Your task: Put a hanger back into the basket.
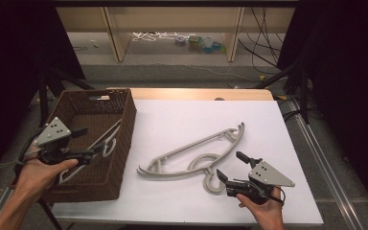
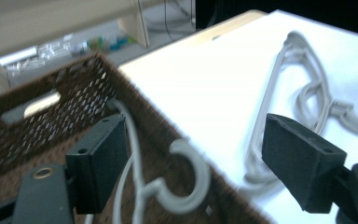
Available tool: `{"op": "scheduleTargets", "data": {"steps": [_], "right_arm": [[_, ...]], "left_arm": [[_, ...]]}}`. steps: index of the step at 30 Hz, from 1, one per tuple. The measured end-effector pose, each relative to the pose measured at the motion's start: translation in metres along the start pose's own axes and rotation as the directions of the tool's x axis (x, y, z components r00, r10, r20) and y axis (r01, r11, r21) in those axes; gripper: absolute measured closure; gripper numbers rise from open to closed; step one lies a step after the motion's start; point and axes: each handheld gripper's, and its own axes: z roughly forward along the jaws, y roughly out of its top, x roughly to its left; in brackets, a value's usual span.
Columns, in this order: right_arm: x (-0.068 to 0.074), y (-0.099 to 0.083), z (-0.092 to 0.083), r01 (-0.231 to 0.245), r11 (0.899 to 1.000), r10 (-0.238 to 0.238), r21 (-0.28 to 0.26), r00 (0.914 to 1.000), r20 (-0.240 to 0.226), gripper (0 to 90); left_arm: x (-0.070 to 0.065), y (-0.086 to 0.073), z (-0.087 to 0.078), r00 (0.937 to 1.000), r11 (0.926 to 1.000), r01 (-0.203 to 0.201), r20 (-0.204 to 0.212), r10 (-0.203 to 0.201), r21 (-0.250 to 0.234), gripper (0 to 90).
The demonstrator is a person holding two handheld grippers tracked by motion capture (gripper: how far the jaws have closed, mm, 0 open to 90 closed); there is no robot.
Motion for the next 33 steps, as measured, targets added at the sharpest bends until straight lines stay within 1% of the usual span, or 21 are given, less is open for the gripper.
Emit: {"op": "scheduleTargets", "data": {"steps": [1, 2, 4, 5, 6, 7, 9, 11, 13, 14, 16, 20, 21, 22, 24, 25, 26, 27, 28, 29, 33], "right_arm": [[0.000, 0.000, 0.000, -0.001, 1.000, 0.001, -0.002, 1.0000, 0.002, 16.1], [0.000, 0.000, 0.000, -0.001, 1.000, 0.001, -0.002, 1.0000, 0.001, 16.1], [0.000, 0.000, 0.000, 0.000, 1.000, 0.000, 0.000, 1.0000, 0.000, 16.1], [0.000, 0.000, 0.000, 0.004, 1.000, -0.004, -0.005, 1.0000, 0.000, 16.0], [0.000, 0.000, 0.000, 0.001, 1.000, -0.001, -0.013, 1.0000, 0.004, 16.1], [0.000, 0.000, 0.000, 0.003, 1.000, -0.003, -0.004, 1.0000, 0.003, 16.0], [0.000, 0.000, 0.000, -0.002, 1.000, 0.002, -0.001, 1.0000, -0.001, 16.0], [0.000, 0.000, 0.000, -0.006, 1.000, 0.006, -0.005, 1.0000, -0.003, 16.0], [-0.001, 0.000, 0.000, -0.007, 1.000, 0.006, -0.011, 1.0000, -0.002, 16.0], [-0.001, 0.000, 0.000, -0.005, 1.000, 0.005, 0.005, 1.0000, -0.004, 16.0], [-0.003, 0.000, -0.001, 0.004, 1.000, -0.003, -0.009, 1.0000, 0.008, 15.9], [-0.004, 0.000, -0.002, -0.015, 1.000, 0.015, -0.014, 0.9999, 0.003, 15.9], [-0.005, 0.000, -0.003, -0.015, 1.000, 0.015, -0.018, 0.9999, 0.006, 15.9], [-0.006, 0.000, -0.003, -0.010, 1.000, 0.010, -0.026, 0.9999, -0.001, 15.9], [-0.005, 0.000, -0.003, -0.018, 1.000, 0.018, -0.021, 0.9998, -0.004, 15.9], [-0.005, 0.000, -0.003, -0.013, 1.000, 0.013, -0.020, 0.9999, -0.003, 15.9], [-0.004, 0.000, -0.003, -0.021, 1.000, 0.021, -0.012, 0.9997, -0.009, 15.9], [-0.004, 0.000, -0.003, -0.020, 1.000, 0.019, -0.017, 0.9997, -0.011, 15.9], [-0.004, 0.000, -0.003, -0.007, 1.000, 0.007, -0.018, 1.0000, -0.006, 15.9], [-0.004, 0.001, -0.003, -0.005, 1.000, 0.005, -0.020, 1.0000, -0.006, 15.9], [-0.004, 0.000, -0.003, -0.022, 1.000, 0.021, -0.013, 0.9996, -0.016, 15.9]], "left_arm": [[-0.004, 0.002, 0.002, 1.0000, 0.9999, 0.000, 0.009, 0.000, -0.016, 21.1], [-0.009, 0.002, 0.004, 0.9997, 0.9991, 0.024, 0.010, -0.024, -0.035, 20.8], [-0.017, 0.005, 0.008, 0.9996, 0.9981, 0.019, 0.020, -0.018, -0.059, 20.7], [-0.021, 0.005, 0.011, 0.9994, 0.9972, 0.027, 0.024, -0.026, -0.070, 20.7], [-0.025, 0.006, 0.014, 0.9994, 0.9968, 0.020, 0.030, -0.018, -0.077, 20.8], [-0.029, 0.007, 0.016, 0.9988, 0.9961, 0.031, 0.041, -0.027, -0.083, 20.7], [-0.037, 0.008, 0.020, 0.9982, 0.9954, 0.030, 0.054, -0.026, -0.091, 20.8], [-0.044, 0.008, 0.026, 0.9949, 0.9911, 0.060, 0.088, -0.050, -0.119, 20.7], [-0.050, 0.008, 0.031, 0.9916, 0.9867, 0.086, 0.108, -0.071, -0.138, 20.7], [-0.053, 0.007, 0.034, 0.9911, 0.9859, 0.088, 0.112, -0.072, -0.142, 20.7], [-0.059, 0.007, 0.039, 0.9923, 0.9859, 0.077, 0.107, -0.061, -0.149, 20.6], [-0.068, 0.005, 0.047, 0.9905, 0.9818, 0.092, 0.117, -0.073, -0.166, 20.6], [-0.069, 0.005, 0.048, 0.9918, 0.9812, 0.081, 0.112, -0.061, -0.175, 20.5], [-0.072, 0.003, 0.050, 0.9920, 0.9795, 0.084, 0.108, -0.065, -0.183, 20.5], [-0.077, 0.001, 0.055, 0.9920, 0.9799, 0.075, 0.114, -0.055, -0.185, 19.9], [-0.081, -0.001, 0.057, 0.9906, 0.9774, 0.086, 0.121, -0.064, -0.193, 19.5], [-0.083, -0.003, 0.058, 0.9895, 0.9773, 0.092, 0.127, -0.069, -0.191, 19.5], [-0.086, -0.004, 0.060, 0.9897, 0.9785, 0.084, 0.130, -0.060, -0.189, 19.4], [-0.089, -0.006, 0.062, 0.9892, 0.9789, 0.088, 0.132, -0.064, -0.184, 19.3], [-0.091, -0.007, 0.064, 0.9904, 0.9781, 0.069, 0.131, -0.044, -0.196, 19.3], [-0.100, -0.013, 0.070, 0.9880, 0.9787, 0.080, 0.145, -0.053, -0.189, 19.4]]}}
